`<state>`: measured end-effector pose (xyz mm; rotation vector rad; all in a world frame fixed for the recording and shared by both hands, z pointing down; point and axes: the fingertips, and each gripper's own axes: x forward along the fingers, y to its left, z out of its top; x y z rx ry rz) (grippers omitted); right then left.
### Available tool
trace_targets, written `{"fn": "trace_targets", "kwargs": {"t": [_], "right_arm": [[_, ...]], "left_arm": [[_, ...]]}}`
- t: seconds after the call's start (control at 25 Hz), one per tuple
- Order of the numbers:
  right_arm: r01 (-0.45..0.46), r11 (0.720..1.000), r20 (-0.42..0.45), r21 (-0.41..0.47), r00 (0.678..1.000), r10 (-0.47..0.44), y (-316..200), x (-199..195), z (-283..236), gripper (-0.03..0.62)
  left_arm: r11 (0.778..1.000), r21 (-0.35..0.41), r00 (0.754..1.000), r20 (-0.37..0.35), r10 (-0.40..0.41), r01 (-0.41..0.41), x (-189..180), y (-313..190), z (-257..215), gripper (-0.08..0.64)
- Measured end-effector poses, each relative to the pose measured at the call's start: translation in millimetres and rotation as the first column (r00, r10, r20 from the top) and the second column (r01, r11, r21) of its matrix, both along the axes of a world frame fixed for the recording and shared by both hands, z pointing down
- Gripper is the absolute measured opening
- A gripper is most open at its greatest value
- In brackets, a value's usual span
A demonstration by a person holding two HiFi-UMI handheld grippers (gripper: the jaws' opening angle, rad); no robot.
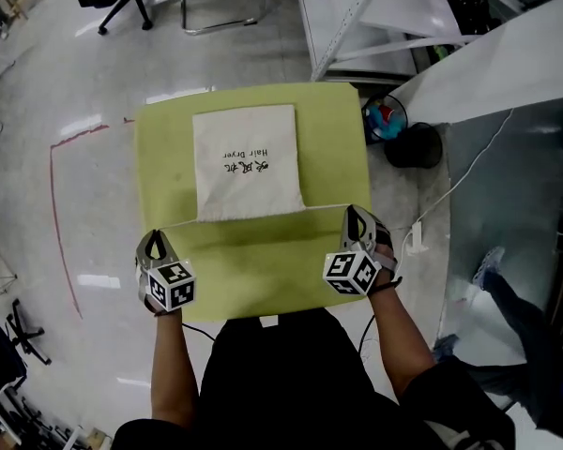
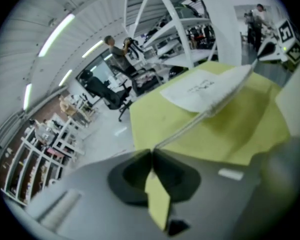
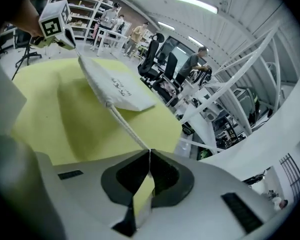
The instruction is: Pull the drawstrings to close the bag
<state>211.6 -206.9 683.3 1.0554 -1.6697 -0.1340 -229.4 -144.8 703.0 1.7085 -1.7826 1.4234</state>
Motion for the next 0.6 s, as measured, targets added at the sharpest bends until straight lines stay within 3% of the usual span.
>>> {"fn": "trace_targets", "kwargs": {"t": [0.24,0.44,0.6], "right_arm": [[-0.037,0.983,0.05,0.182,0.998,0.028,-9,-12,-60,0.012],[-0.052,0.947,0.058,0.318,0.998,0.035,-18,-17,-112,0.012],[-0.105,0.923,0.127,0.371,0.99,0.061,-20,-21,-145,0.012]], "left_arm": [[0.99,0.138,1.0,0.001,-0.017,0.016,-15,-6,-45,0.023],[0.959,0.282,1.0,0.022,-0.016,0.009,-25,-17,-96,0.023],[0.929,0.365,0.996,-0.077,-0.043,0.068,-36,-22,-130,0.023]]}}
